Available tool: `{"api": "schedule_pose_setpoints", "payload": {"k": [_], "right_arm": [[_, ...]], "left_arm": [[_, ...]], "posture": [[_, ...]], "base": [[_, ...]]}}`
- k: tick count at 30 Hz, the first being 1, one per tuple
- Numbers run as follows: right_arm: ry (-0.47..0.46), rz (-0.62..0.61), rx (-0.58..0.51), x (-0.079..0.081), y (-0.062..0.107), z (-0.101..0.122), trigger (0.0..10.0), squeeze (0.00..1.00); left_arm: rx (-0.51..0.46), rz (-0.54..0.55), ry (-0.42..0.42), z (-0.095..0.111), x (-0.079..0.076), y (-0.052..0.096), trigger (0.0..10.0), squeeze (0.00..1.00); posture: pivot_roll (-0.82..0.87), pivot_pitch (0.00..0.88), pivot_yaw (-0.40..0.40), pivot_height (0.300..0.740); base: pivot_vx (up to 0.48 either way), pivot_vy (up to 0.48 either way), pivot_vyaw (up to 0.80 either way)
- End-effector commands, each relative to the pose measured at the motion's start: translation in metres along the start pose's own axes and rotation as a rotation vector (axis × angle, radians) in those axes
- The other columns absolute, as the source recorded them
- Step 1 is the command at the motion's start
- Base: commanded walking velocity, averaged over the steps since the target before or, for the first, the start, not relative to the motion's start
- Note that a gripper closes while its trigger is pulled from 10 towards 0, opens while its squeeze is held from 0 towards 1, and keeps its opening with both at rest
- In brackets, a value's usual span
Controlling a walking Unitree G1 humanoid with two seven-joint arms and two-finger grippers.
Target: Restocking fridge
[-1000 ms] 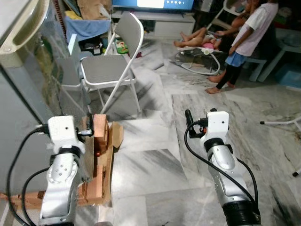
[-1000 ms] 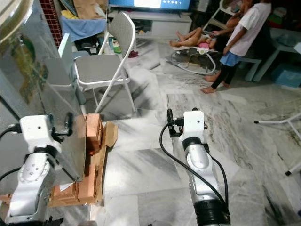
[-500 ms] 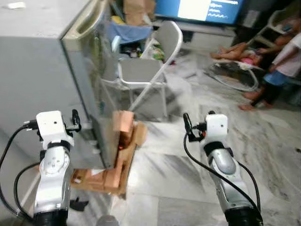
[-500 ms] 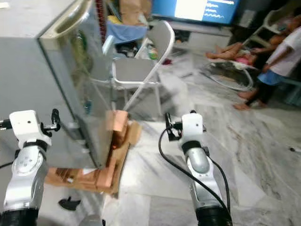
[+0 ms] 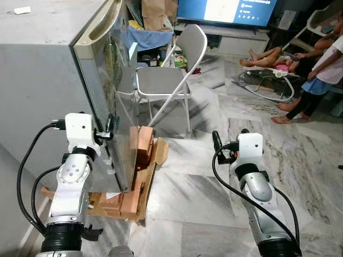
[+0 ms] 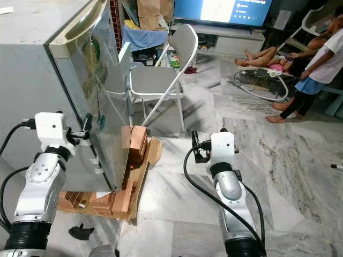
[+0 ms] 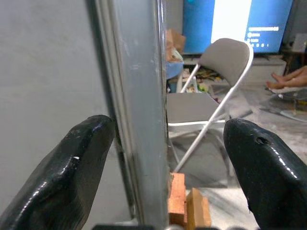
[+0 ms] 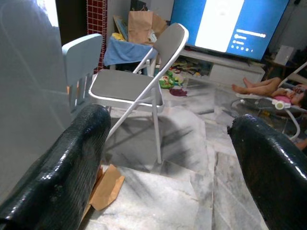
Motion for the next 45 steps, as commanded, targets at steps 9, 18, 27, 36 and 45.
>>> {"api": "schedule_pose_setpoints", "payload": {"k": [9,18,27,36,45], "right_arm": [[0.008,-0.021,-0.021,-0.008,0.001,0.008,10.0,0.0],[0.003,-0.043,0.001,-0.009,0.014,0.004,10.0,0.0],[-0.002,-0.055,0.014,-0.011,0.016,0.003,10.0,0.0],[-0.009,-0.045,0.015,-0.006,0.015,0.004,10.0,0.0],[-0.001,-0.054,0.026,-0.015,0.024,0.0,10.0,0.0]], "left_arm": [[0.008,-0.041,0.005,0.004,-0.012,-0.027,10.0,0.0],[0.019,0.003,-0.026,0.002,-0.01,-0.044,10.0,0.0],[-0.005,0.076,-0.04,0.008,0.003,-0.047,10.0,0.0],[0.0,0.061,-0.031,0.003,0.003,-0.044,10.0,0.0],[-0.022,0.105,-0.027,0.001,0.016,0.007,10.0,0.0]], "posture": [[0.04,0.023,-0.034,0.74],[0.01,0.048,0.001,0.74],[0.02,0.05,0.006,0.74],[0.03,0.051,0.003,0.74],[0.03,0.037,0.01,0.74]], "base": [[0.0,0.0,0.0],[0.0,0.0,0.0],[0.0,0.0,0.0],[0.0,0.0,0.0],[0.0,0.0,0.0]]}}
Point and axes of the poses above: a point about 5 cm out from each wrist's last joint towards the gripper, its own y axis pointing back from the gripper into the wrist, its own z axis along the axis of the wrist's last joint, x = y × z, the point moved 4 cm from there along -y, pointing out of the wrist towards the gripper, and after that the axes turned 15 degrees about y, right-handed, at the moved point
